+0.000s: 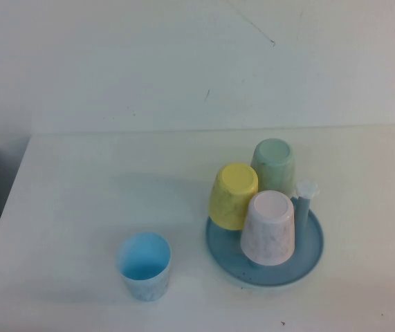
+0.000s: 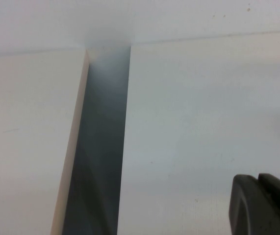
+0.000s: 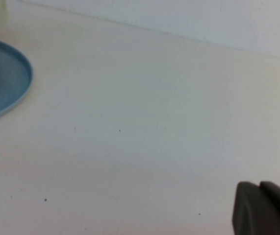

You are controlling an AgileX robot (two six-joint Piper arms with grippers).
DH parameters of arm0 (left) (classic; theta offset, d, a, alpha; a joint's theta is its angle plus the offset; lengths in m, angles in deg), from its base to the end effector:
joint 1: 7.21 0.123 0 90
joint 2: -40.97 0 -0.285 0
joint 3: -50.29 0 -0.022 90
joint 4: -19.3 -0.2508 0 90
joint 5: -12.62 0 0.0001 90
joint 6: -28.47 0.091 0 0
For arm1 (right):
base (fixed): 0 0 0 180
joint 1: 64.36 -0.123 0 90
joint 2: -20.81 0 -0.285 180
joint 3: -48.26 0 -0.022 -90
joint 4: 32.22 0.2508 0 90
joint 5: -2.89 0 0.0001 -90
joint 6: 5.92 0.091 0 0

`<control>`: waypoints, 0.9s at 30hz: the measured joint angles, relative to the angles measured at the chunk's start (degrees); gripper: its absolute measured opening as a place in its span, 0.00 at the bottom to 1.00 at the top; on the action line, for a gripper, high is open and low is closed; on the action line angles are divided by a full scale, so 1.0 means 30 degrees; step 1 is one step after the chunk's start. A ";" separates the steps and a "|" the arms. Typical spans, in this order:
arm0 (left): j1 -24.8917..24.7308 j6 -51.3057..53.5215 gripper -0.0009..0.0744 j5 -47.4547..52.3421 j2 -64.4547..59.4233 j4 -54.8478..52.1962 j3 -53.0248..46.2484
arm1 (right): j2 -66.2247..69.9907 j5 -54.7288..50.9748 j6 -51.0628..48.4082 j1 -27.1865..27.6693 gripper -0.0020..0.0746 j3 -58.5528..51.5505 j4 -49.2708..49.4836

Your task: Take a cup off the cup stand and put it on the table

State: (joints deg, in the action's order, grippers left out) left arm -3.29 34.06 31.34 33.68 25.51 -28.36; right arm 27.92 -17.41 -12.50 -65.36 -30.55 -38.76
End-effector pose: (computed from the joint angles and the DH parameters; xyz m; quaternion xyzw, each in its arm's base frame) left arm 0.0540 0.0005 0.1759 -0.0185 0.7907 0.0056 0.6119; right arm 0.0532 -0.0027 0.1728 -0.0836 0.7947 -0.0771 0.5963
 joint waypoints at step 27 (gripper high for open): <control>0.0000 -0.2527 0.01 -0.2776 0.0000 1.5715 -0.0065 | 0.0000 0.0000 0.0000 0.0000 0.02 0.0000 0.0000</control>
State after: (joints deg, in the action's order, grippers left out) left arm -3.29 26.48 23.02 33.68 72.65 -28.55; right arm 27.92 -17.41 -12.50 -65.36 -30.55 -38.76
